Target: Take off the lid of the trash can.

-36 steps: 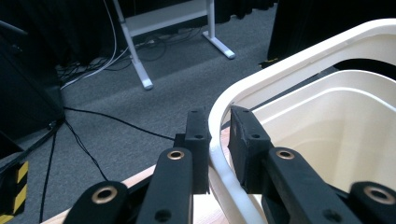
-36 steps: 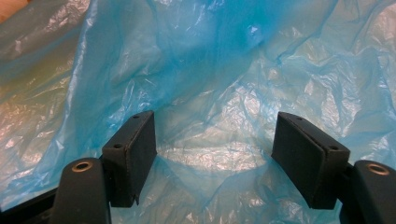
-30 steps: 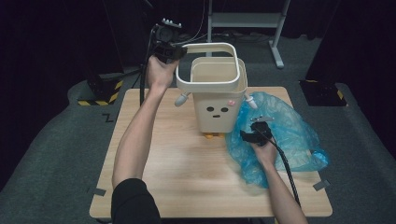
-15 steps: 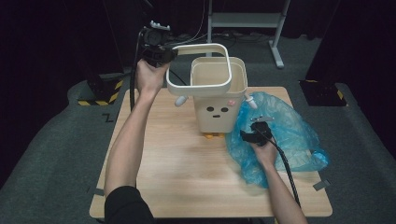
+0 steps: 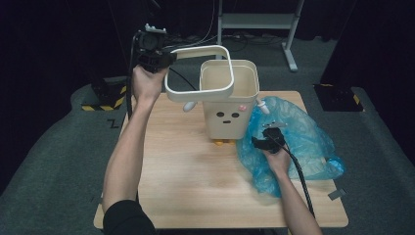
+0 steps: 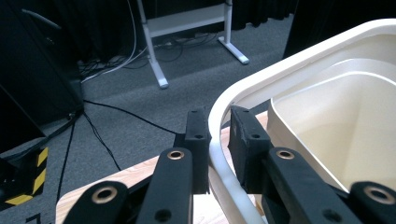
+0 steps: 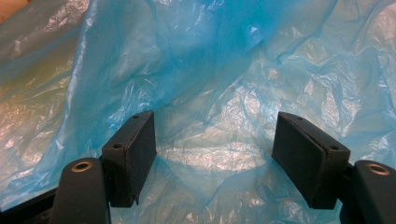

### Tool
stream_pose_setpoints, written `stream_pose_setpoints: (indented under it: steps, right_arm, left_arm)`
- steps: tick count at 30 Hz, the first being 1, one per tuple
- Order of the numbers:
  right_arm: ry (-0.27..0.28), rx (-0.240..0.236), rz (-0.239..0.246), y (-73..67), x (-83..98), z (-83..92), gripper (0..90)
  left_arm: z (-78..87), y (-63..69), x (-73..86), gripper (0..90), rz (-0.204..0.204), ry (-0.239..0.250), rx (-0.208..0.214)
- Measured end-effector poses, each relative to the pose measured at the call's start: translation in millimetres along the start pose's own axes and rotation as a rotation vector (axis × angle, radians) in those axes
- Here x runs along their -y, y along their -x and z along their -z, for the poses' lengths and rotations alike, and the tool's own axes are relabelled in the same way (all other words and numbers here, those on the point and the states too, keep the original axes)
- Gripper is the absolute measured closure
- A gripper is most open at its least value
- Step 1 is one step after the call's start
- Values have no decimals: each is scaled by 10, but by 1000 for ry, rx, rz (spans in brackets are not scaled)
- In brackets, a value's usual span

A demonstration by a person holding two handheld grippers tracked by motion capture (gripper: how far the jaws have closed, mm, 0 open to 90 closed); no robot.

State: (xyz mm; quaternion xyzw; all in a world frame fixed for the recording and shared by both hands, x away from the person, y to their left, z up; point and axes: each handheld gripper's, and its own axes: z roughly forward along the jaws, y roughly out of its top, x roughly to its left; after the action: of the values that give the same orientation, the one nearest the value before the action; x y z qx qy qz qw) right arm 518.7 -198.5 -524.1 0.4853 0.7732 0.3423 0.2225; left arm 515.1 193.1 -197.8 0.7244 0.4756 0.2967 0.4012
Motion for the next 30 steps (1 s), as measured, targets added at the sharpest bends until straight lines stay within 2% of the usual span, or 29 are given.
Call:
stream_pose_setpoints:
  steps: [7,14,30]
  right_arm:
    - [0,1,0,0,0,1,298]
    - [0,1,0,0,0,0,296]
    - [-1,3,0,-1,2,2,294]
  left_arm:
    - [102,-80,38,781,5,-1,-18]
    - [183,-172,110,781,29,8,-23]
    - [382,-456,391,781,97,13,-62]
